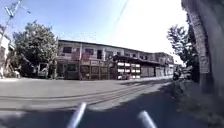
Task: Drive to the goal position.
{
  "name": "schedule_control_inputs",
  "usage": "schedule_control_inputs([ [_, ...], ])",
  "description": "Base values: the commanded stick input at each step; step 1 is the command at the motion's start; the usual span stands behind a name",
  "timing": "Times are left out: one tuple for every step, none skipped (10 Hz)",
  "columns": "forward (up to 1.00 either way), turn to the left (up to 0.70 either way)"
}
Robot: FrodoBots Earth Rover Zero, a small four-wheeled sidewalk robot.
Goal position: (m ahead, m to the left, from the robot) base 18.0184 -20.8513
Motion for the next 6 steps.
schedule_control_inputs([
  [0.85,0.0],
  [0.85,0.0],
  [0.85,0.0],
  [0.85,-0.23],
  [0.85,-0.34],
  [0.85,-0.34],
])
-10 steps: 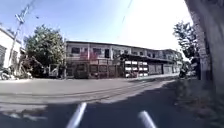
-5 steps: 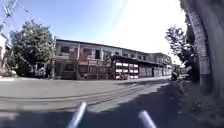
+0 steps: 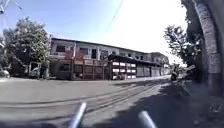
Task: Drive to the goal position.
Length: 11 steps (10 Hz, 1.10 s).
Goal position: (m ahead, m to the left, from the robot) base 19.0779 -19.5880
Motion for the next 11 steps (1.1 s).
schedule_control_inputs([
  [0.85,-0.34],
  [0.85,-0.34],
  [0.85,-0.34],
  [0.85,-0.34],
  [0.85,-0.34],
  [0.85,-0.34],
  [0.85,-0.34],
  [0.85,-0.34],
  [0.85,-0.34],
  [0.85,-0.26],
  [0.85,-0.1],
])
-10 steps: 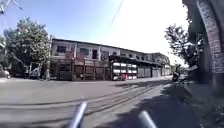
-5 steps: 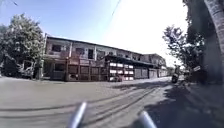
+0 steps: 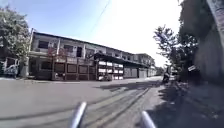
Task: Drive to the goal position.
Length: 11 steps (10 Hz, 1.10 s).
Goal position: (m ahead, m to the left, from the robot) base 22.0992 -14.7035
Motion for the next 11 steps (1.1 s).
schedule_control_inputs([
  [0.85,0.0],
  [0.85,0.0],
  [0.85,0.0],
  [0.85,0.0],
  [0.85,0.0],
  [0.85,0.0],
  [0.85,0.0],
  [0.85,-0.1],
  [0.85,-0.34],
  [0.85,-0.34],
  [0.85,-0.34],
])
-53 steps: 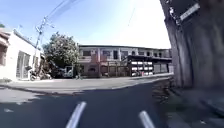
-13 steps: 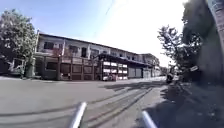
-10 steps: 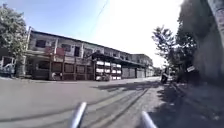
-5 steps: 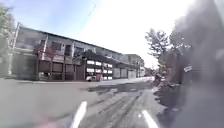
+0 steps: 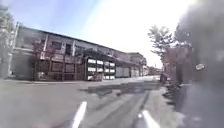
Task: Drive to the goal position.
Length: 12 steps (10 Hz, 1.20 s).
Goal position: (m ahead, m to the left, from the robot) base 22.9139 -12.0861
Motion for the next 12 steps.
schedule_control_inputs([
  [0.85,-0.34],
  [0.85,-0.34],
  [0.85,-0.34],
  [0.85,-0.34],
  [0.85,-0.25],
  [0.85,0.0],
  [0.85,0.0],
  [0.85,0.0],
  [0.85,0.0],
  [0.85,0.0],
  [0.85,0.0],
  [0.85,0.0],
])
